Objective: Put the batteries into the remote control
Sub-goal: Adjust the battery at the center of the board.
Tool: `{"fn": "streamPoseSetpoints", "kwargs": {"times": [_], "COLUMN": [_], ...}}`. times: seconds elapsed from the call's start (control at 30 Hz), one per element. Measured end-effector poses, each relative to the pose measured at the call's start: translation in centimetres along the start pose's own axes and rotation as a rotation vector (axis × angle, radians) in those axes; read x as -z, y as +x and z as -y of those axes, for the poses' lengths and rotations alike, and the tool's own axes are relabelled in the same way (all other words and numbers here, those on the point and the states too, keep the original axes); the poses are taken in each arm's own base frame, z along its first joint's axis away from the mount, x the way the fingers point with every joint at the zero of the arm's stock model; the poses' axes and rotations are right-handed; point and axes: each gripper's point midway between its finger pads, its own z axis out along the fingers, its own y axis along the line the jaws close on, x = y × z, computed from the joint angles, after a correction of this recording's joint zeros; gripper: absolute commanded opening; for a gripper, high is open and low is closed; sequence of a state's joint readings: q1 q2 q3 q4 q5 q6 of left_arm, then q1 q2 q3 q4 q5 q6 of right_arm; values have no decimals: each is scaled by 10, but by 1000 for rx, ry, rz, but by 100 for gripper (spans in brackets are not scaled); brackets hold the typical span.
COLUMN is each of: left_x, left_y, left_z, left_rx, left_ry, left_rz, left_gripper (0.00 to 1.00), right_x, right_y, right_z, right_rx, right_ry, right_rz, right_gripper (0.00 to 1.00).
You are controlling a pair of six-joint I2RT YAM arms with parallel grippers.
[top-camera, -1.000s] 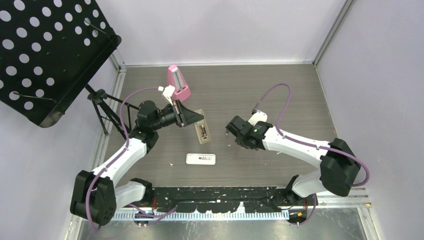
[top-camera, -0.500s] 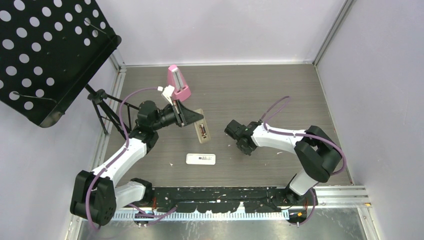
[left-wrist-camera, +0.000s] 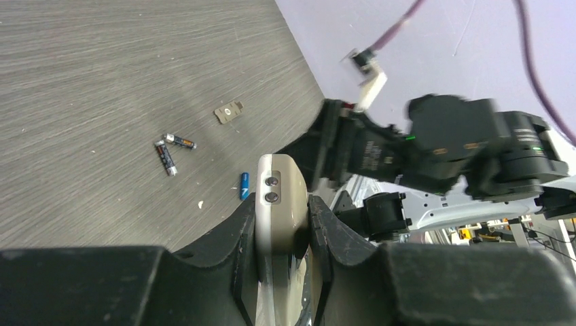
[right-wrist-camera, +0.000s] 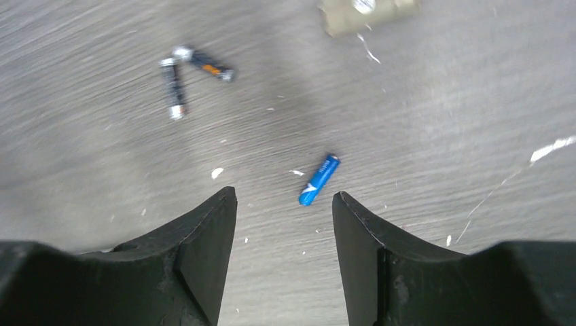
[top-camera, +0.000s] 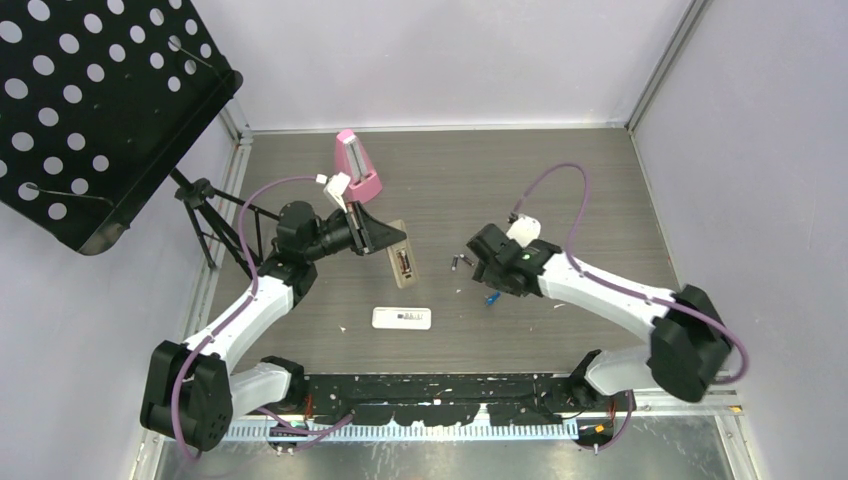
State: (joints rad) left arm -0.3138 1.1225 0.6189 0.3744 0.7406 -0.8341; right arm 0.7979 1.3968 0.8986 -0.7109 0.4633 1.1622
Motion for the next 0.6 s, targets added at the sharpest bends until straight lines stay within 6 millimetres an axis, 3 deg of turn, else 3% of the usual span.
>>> {"fn": "streamPoseSetpoints", "kwargs": {"times": [0.17, 0.3, 0.47, 0.6], "left_x": [0, 1, 10, 17], "left_y": [2, 1, -2, -7], "left_z": [-4, -6, -11, -11], "left_rx": [5, 0, -16, -43], "left_ry": [-20, -44, -122, -172], "left_rz": [-8, -7, 13, 35], "left_gripper": [0, 0, 0, 0], "right_x": [40, 55, 48, 26], "right_y": [-19, -20, -10, 5], "right_z": [-16, -19, 6, 24], "right_rx": [415, 791, 1174, 1386], "right_ry": [-238, -340, -333, -306], "right_rz": [22, 18, -44, -143], "right_gripper": [57, 59, 59, 60]}}
